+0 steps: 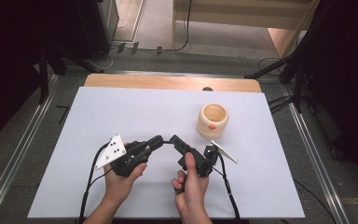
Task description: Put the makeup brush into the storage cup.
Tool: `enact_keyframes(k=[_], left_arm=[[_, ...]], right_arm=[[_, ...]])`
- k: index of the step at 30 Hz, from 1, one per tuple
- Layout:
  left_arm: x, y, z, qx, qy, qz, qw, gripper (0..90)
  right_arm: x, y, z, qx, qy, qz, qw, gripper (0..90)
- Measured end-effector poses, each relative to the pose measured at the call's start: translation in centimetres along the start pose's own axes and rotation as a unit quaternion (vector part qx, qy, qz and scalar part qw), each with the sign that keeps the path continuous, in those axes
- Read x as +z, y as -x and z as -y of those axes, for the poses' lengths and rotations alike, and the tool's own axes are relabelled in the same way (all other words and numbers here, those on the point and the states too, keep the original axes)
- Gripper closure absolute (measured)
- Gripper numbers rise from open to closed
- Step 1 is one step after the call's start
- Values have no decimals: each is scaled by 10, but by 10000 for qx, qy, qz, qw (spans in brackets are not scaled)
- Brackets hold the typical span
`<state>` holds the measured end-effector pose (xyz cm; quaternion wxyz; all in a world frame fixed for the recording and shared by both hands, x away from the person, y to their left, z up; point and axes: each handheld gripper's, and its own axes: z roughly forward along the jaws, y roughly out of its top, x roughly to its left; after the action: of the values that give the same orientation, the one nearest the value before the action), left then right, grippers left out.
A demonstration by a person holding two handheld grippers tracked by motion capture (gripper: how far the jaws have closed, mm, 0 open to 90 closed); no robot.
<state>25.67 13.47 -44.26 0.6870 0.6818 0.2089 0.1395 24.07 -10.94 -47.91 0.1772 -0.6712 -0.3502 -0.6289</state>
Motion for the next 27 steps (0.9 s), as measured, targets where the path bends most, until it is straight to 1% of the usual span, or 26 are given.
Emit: enact_keyframes(k=[4,7,10,12,13,14,15,16,17,18,19,20,21,22,23,24,27], left_arm=[[0,0,0,-11,-15,10,10000,868],[0,0,0,-8,-4,18,10000,868],[0,-1,0,-46,-7,33,10000,868],[0,-1,0,-75,-58,40,9999,867],[-1,-2,0,-145,-288,-11,9995,858],[-1,-2,0,-147,-394,-58,9991,850],[-1,-2,0,-172,-423,-48,9989,776],[-1,-2,0,-172,-423,-48,9989,684],[0,-3,0,-231,-470,-15,9986,684],[0,-4,0,-256,-496,13,9984,627],[1,-4,0,-269,-520,9,9983,575],[1,-4,1,-259,-562,23,9981,575],[3,-4,1,-276,-600,41,9978,558],[3,-4,1,-276,-600,41,9978,555],[3,-4,2,-270,-620,34,9977,555],[4,-3,2,-275,-633,41,9976,555],[4,-3,2,-273,-669,57,9974,553]], right_arm=[[1,2,-1,64,-25,-4,10000,432],[1,3,-2,93,-20,-58,9999,455],[1,3,-3,86,-8,-93,9999,475],[0,3,-4,107,-33,-121,9999,494],[-1,3,-5,128,3,-154,9998,567],[-1,3,-5,122,49,-234,9996,640],[-3,2,-6,55,129,-281,9995,815],[-3,2,-6,55,129,-281,9995,815],[-6,2,-6,-25,224,-307,9993,836],[-7,2,-7,-100,286,-371,9989,838],[-10,1,-8,-307,332,-476,9978,840],[-10,1,-8,-307,332,-476,9978,840],[-11,0,-9,-495,352,-457,9971,840],[-11,0,-9,-495,352,-457,9971,840],[-13,-2,-9,-677,382,-370,9963,840],[-13,-2,-9,-677,382,-370,9963,840],[-14,-4,-9,-941,430,-203,9944,841]])
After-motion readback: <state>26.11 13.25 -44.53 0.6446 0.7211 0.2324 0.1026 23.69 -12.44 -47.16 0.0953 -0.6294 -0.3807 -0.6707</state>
